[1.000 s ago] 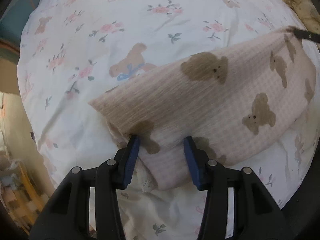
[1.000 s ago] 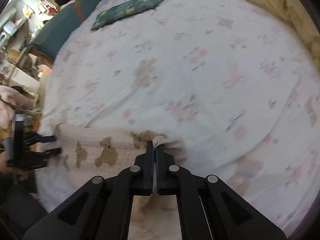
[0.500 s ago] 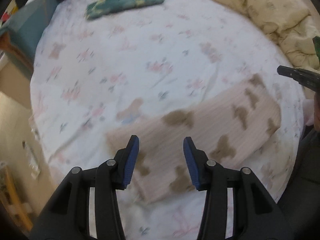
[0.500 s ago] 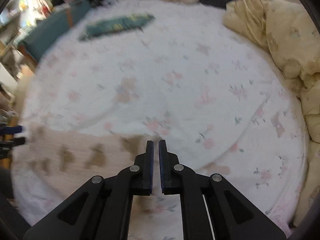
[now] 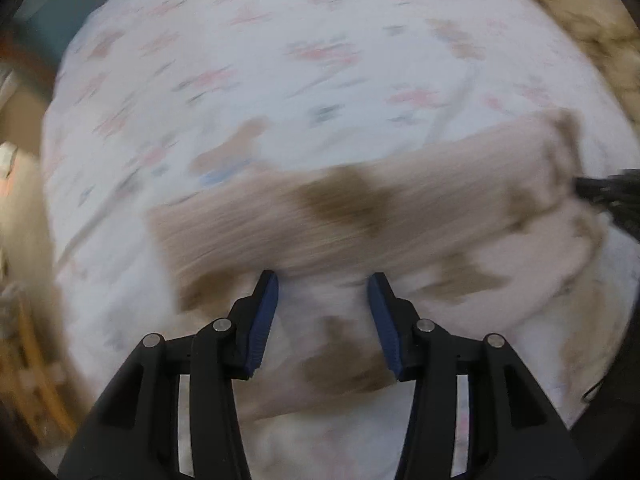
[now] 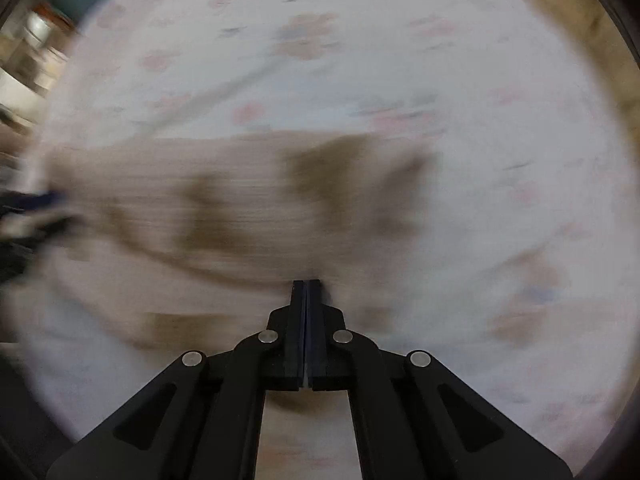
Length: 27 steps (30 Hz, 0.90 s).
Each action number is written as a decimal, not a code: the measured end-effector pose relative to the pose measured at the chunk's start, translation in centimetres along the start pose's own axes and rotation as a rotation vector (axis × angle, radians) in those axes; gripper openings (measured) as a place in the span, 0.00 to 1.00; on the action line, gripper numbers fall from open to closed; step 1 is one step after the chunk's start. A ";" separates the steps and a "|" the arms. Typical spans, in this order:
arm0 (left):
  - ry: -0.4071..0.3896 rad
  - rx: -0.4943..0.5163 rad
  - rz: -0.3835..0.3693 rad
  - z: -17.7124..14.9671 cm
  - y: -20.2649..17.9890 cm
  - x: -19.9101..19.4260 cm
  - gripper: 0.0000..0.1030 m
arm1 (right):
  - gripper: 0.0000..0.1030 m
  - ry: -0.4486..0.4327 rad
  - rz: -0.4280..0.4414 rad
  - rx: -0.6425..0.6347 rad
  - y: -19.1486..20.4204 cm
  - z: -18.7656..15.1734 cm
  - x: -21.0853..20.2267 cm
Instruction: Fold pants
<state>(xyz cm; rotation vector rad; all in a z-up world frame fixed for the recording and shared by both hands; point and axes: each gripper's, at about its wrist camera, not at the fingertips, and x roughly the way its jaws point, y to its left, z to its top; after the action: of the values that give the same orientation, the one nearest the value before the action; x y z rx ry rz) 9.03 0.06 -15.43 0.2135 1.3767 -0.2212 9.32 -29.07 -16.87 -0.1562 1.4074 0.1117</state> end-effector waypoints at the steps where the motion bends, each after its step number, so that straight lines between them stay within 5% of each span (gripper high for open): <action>1: 0.009 -0.015 0.017 -0.2 0.6 0.1 0.44 | 0.00 0.020 -0.041 0.017 -0.8 -0.1 0.4; 5: -0.022 -0.155 0.002 -0.4 3.8 -2.0 0.46 | 0.06 -0.017 0.082 0.205 -4.3 0.2 -1.3; 7: -0.077 -0.253 -0.068 -0.7 5.5 -3.6 0.62 | 0.09 -0.093 0.137 0.277 -5.6 0.1 -3.2; 9: -0.147 -0.366 -0.103 -1.2 7.5 -5.1 0.85 | 0.48 -0.150 0.239 0.388 -7.3 -0.1 -4.4; 10: -0.165 -0.422 -0.089 -1.4 8.3 -5.3 0.94 | 0.82 -0.156 0.267 0.423 -7.8 -0.2 -4.6; 11: -0.159 -0.460 -0.078 -1.5 8.9 -5.1 0.97 | 0.91 -0.151 0.312 0.478 -8.5 -0.3 -4.4; 16: -0.048 -0.539 -0.090 -1.5 9.7 -1.7 0.97 | 0.91 -0.054 0.428 0.532 -7.7 0.6 -1.0; 19: -0.039 -0.434 -0.080 -1.2 7.8 -0.5 0.97 | 0.91 0.005 0.463 0.495 -5.9 1.1 0.8; 22: -0.040 -0.339 -0.076 -0.9 6.1 0.2 0.95 | 0.93 0.016 0.410 0.435 -4.7 1.2 1.5; 25: -0.057 -0.257 -0.123 -0.2 4.2 0.4 0.95 | 0.94 0.019 0.398 0.383 -3.5 1.6 1.8; 27: -0.048 -0.213 -0.170 0.1 3.1 0.6 0.95 | 0.90 0.030 0.467 0.351 -2.6 1.8 1.9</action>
<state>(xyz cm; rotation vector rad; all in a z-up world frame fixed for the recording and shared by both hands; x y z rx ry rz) 10.11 2.97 -15.92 -0.0860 1.3607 -0.2179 11.83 -31.35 -18.38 0.4657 1.4499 0.2457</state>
